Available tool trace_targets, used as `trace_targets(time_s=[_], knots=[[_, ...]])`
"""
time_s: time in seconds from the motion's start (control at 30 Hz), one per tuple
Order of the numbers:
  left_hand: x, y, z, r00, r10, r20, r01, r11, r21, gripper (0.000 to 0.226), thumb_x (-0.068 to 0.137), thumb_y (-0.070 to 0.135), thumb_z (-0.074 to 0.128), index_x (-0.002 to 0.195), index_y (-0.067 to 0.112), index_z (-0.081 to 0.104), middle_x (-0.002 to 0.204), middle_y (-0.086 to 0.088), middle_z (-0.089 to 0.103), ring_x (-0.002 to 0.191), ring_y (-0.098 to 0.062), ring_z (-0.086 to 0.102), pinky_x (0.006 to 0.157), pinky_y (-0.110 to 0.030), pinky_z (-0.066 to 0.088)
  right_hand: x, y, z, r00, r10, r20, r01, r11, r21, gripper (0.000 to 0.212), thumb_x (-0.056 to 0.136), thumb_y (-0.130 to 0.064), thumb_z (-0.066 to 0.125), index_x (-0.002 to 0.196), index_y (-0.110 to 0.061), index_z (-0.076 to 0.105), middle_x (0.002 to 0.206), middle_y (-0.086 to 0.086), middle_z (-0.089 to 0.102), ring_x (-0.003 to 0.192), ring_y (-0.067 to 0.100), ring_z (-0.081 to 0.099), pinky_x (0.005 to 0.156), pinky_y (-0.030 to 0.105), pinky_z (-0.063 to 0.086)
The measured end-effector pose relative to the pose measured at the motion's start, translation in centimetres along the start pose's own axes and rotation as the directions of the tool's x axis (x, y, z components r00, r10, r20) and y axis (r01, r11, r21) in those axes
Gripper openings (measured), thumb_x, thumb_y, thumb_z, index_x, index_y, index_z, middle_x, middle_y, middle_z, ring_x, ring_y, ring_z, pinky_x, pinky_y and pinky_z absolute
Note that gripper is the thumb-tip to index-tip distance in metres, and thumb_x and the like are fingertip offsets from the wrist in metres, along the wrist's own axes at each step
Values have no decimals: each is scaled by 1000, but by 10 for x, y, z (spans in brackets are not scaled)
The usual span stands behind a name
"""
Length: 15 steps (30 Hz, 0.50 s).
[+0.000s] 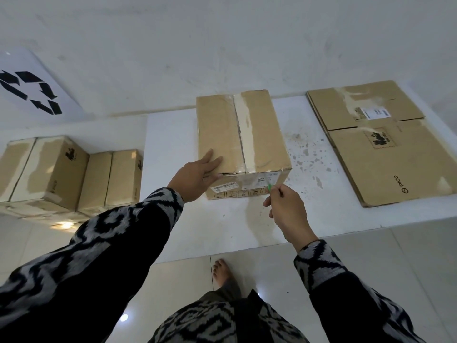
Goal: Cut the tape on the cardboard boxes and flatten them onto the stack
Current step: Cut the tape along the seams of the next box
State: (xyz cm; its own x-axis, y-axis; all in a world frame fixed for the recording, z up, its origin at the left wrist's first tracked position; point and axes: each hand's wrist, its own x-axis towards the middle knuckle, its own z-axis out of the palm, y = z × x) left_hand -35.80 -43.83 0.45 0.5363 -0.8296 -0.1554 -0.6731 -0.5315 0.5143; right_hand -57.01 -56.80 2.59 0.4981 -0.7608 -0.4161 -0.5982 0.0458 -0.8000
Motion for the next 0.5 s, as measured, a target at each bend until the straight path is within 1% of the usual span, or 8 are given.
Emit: trace_targets(time_s=[0.1,0.17,0.3,0.37,0.5], knots=[[1,-1,0,1000,-13,1,13,1000,-13,52,99,48,51,148,37,39,162,13,17,140,-14,41,113,-27,32,4,-2,4,1000,12,24,-13,999,31,27,103,-25,40,91,-16,61,79,-4,67,54,12,51,44,20,37],[1,0,1,1000,-17,4,17,1000,-21,52,98,47,52,148,36,40,162,12,18,140,-15,40,113,-27,32,8,-2,9,999,22,41,-25,998,65,26,103,-26,40,93,-17,63,81,-2,67,56,14,51,47,23,37],[1,1,2,1000,-27,-14,26,999,-35,52,98,45,54,148,35,41,161,12,19,140,-15,40,113,-26,31,17,-7,19,999,27,26,-28,998,63,28,102,-22,38,97,-21,65,80,0,67,58,15,49,55,29,39],[0,2,4,999,-36,-18,35,999,-37,52,98,44,54,148,35,41,161,12,19,140,-17,41,114,-28,32,18,-8,21,999,30,15,-31,996,78,29,102,-21,37,95,-22,65,79,0,65,58,16,48,56,29,39],[-1,2,7,999,-33,-32,32,999,-30,51,99,44,54,148,35,41,161,12,20,139,-16,41,112,-26,31,18,-4,20,999,46,16,-47,997,64,30,101,-20,38,91,-22,66,77,-1,64,59,16,48,55,29,38]])
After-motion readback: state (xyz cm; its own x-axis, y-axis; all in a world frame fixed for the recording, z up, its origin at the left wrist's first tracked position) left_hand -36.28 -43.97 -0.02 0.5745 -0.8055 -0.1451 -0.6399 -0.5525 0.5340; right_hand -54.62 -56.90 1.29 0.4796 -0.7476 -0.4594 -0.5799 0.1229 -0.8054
